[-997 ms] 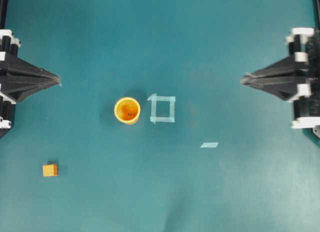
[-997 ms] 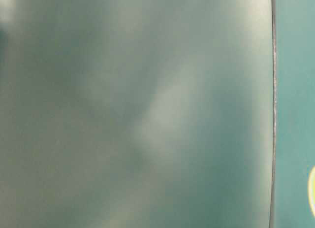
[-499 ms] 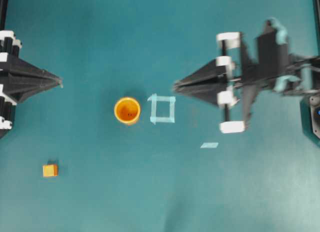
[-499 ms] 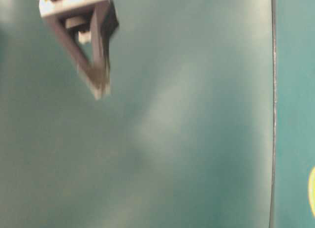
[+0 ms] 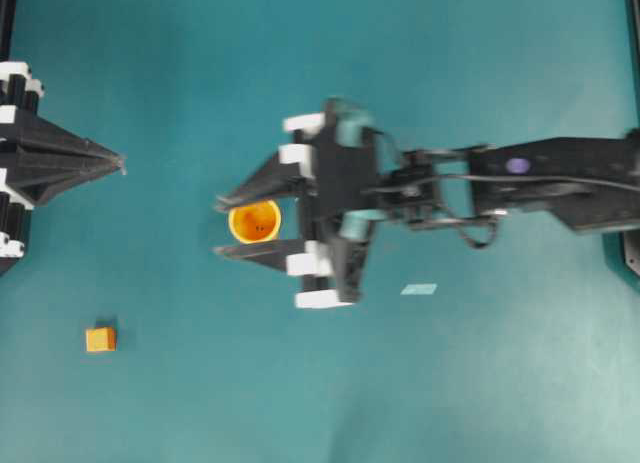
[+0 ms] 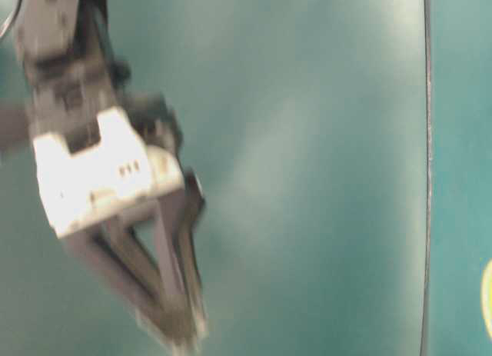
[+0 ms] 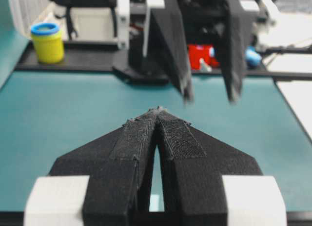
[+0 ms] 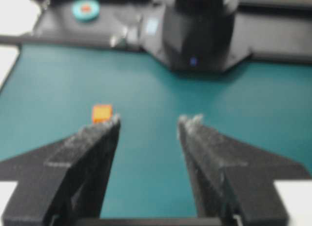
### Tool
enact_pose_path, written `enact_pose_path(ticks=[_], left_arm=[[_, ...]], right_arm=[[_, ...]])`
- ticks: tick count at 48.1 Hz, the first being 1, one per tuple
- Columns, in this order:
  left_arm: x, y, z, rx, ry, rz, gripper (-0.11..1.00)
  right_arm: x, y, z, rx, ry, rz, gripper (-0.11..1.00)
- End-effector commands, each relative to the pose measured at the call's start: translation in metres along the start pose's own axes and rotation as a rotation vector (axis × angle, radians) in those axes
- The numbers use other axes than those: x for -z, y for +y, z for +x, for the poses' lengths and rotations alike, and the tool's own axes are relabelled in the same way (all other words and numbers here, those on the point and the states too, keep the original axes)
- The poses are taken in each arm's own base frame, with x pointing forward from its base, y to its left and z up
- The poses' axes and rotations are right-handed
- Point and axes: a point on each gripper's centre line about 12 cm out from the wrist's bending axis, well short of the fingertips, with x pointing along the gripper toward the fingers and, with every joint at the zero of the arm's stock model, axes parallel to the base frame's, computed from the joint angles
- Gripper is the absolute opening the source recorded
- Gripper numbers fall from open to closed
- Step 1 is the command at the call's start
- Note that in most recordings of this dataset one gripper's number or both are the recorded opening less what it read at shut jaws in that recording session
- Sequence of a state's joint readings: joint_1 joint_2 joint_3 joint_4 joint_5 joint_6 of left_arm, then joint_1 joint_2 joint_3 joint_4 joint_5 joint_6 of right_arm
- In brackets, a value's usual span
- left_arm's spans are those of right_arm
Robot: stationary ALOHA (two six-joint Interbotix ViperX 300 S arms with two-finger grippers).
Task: Move the block toward the cup with right arm.
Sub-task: 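Swing the right gripper left across the table toward the orange block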
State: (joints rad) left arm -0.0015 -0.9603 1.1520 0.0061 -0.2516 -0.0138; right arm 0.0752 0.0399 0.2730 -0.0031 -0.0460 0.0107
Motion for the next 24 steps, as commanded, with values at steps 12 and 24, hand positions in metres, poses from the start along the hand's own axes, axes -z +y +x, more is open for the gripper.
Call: enact_pose_path(ticks=[12,24], left_arm=[[-0.010,0.000,0.003,0.001,-0.023,0.003,0.00],[-0.010,0.000,0.003,0.001,-0.021,0.003,0.00]], right_arm=[[-0.020,0.011,0.040,-0.021,-0.018,-0.002,0.67],[-0.004,0.019,0.073,-0.034,0.008,0.004,0.67]])
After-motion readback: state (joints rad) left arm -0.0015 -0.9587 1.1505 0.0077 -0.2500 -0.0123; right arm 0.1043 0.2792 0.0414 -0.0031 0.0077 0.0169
